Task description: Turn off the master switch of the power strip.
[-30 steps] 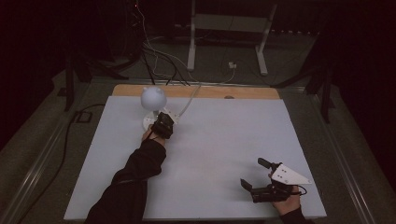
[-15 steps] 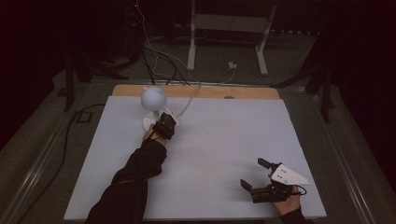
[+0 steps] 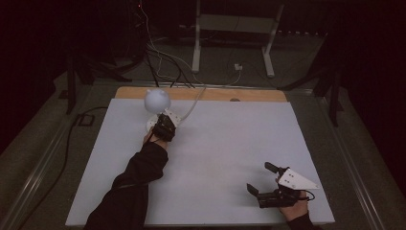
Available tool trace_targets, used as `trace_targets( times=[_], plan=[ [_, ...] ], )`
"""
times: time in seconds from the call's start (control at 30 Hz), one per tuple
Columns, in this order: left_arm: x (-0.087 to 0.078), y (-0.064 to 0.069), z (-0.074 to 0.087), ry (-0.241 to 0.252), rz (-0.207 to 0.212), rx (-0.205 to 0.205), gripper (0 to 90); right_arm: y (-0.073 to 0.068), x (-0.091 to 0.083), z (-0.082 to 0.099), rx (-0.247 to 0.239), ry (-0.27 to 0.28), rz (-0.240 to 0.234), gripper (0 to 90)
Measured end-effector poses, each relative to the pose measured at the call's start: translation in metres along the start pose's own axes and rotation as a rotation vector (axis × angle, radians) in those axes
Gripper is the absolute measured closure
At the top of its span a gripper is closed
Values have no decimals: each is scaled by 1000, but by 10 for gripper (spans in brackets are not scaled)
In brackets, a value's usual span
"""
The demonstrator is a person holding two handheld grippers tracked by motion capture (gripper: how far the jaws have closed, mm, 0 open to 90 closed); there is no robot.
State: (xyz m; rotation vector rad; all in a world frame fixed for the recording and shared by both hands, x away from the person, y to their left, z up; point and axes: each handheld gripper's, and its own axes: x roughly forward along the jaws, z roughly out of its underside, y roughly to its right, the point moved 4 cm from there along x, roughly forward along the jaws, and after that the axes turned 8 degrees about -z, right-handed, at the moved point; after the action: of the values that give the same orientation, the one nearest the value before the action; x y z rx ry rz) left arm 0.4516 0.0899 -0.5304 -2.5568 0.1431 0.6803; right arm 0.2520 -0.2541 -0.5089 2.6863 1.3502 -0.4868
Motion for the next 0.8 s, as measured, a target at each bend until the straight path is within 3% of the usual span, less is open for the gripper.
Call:
trace_targets(
  times=[0.47, 0.53, 0.7, 0.8],
  plan=[
    [4, 4, 5, -26, 24, 37, 900, 0, 0, 0, -1, -1, -1, 3],
    [5, 3, 5, -27, 37, 27, 900, 0, 0, 0, -3, -1, 0, 3],
    [6, 4, 6, -42, 26, 53, 900, 0, 0, 0, -1, -3, -2, 3],
    [7, 3, 7, -42, 30, 49, 900, -1, 0, 0, -3, -3, -3, 3]
  ],
)
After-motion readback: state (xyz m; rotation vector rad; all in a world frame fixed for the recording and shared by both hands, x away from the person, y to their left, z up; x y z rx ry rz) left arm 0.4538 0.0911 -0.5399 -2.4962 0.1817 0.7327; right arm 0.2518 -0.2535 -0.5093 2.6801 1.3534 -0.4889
